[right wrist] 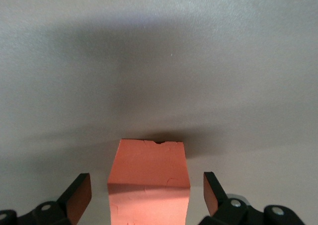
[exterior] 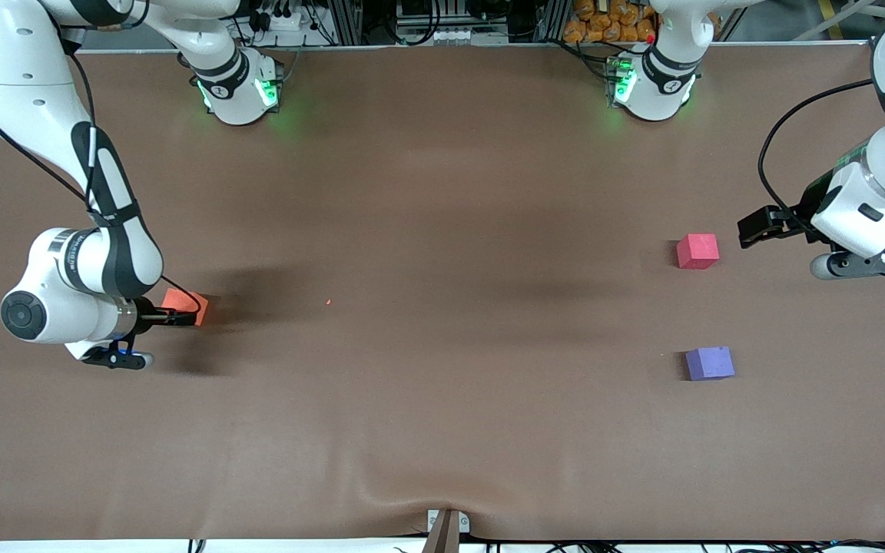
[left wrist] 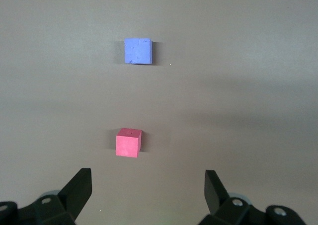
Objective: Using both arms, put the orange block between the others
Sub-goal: 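Close the right gripper on the orange cube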
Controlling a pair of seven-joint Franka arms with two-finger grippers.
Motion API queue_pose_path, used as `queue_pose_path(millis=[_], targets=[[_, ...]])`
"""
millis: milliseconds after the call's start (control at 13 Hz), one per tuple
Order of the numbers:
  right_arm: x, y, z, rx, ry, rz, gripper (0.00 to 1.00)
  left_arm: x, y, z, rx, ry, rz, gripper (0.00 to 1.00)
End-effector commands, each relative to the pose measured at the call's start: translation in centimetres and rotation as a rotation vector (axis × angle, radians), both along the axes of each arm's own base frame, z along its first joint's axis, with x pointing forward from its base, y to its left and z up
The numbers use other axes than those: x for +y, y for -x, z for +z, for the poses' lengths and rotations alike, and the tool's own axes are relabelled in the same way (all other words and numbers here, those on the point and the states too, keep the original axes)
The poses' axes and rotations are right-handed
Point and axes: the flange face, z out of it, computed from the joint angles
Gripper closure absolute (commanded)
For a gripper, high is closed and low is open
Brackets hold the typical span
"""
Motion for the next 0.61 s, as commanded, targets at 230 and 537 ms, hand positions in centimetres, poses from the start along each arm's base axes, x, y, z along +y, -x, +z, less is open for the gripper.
queue_pose_path(millis=[230, 537], targets=[[0.1, 1.4, -2.5, 0.049, -0.011, -0.021, 0.4, 0.2, 0.0, -0.1, -0.01, -0.018, -0.003, 0.0], [0.2, -1.4, 2.4, -0.05, -0.008, -0.009, 0.54, 0.3, 0.0, -0.2, -0.008, -0.018, -0.001, 0.0]])
